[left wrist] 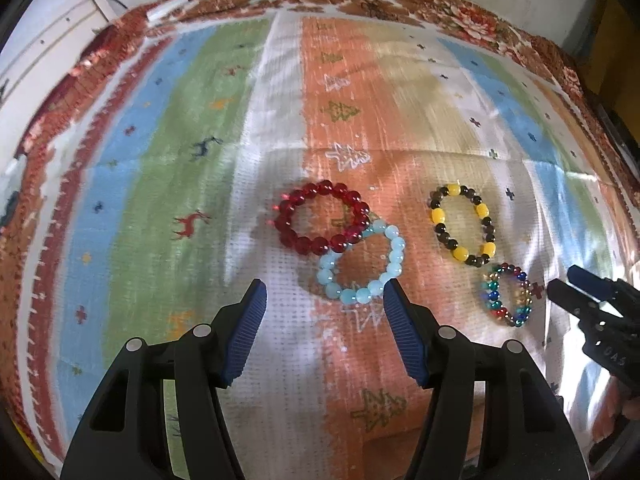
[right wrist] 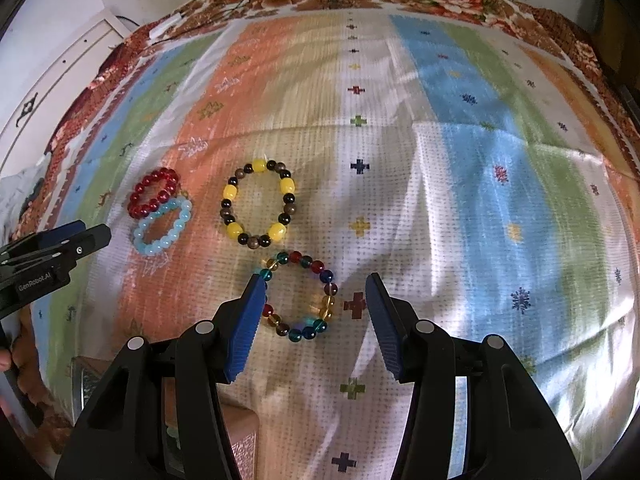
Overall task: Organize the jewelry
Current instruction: 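Move both open grippers back toward the remaining bracelets, then grasp the multicolour glass bracelet with the right gripper while the left gripper grasps the light-blue bracelet, then carry both bracelets over the tin and open both grippers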
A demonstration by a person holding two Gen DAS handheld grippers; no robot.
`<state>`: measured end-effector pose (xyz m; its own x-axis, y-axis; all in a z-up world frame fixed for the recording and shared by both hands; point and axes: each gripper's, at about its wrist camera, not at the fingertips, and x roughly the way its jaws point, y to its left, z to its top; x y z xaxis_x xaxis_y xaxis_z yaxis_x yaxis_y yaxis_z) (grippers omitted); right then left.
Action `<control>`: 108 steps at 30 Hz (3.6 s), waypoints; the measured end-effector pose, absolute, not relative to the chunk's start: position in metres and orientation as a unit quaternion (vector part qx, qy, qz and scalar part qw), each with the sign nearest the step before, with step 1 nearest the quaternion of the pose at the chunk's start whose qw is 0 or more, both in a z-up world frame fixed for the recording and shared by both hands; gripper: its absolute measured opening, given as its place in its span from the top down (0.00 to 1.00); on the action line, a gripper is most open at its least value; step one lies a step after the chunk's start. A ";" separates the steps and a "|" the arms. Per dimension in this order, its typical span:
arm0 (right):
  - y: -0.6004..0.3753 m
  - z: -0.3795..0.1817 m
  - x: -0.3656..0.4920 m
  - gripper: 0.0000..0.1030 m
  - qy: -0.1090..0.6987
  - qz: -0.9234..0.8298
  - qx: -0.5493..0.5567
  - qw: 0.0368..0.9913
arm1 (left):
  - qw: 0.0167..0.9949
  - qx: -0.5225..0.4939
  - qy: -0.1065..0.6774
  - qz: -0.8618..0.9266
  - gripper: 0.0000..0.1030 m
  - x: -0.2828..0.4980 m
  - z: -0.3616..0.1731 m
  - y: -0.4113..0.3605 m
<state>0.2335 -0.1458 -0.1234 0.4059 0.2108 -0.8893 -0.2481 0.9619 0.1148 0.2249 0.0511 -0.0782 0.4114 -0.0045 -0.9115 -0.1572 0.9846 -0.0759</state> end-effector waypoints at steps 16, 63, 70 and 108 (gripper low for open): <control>-0.146 -0.154 0.252 0.50 0.566 0.120 -0.024 0.815 | 0.815 -0.071 0.573 0.056 0.41 0.249 -0.111 0.053; -0.116 -0.106 0.219 0.90 0.529 0.190 -0.068 0.824 | 0.845 -0.080 0.529 -0.020 0.89 0.220 -0.061 0.042; -0.112 -0.097 0.208 0.90 0.510 0.203 -0.085 0.832 | 0.851 -0.087 0.518 -0.019 0.89 0.210 -0.051 0.042; -0.112 -0.043 0.150 0.90 0.440 0.244 -0.084 0.860 | 0.891 -0.069 0.448 -0.018 0.89 0.147 0.004 0.020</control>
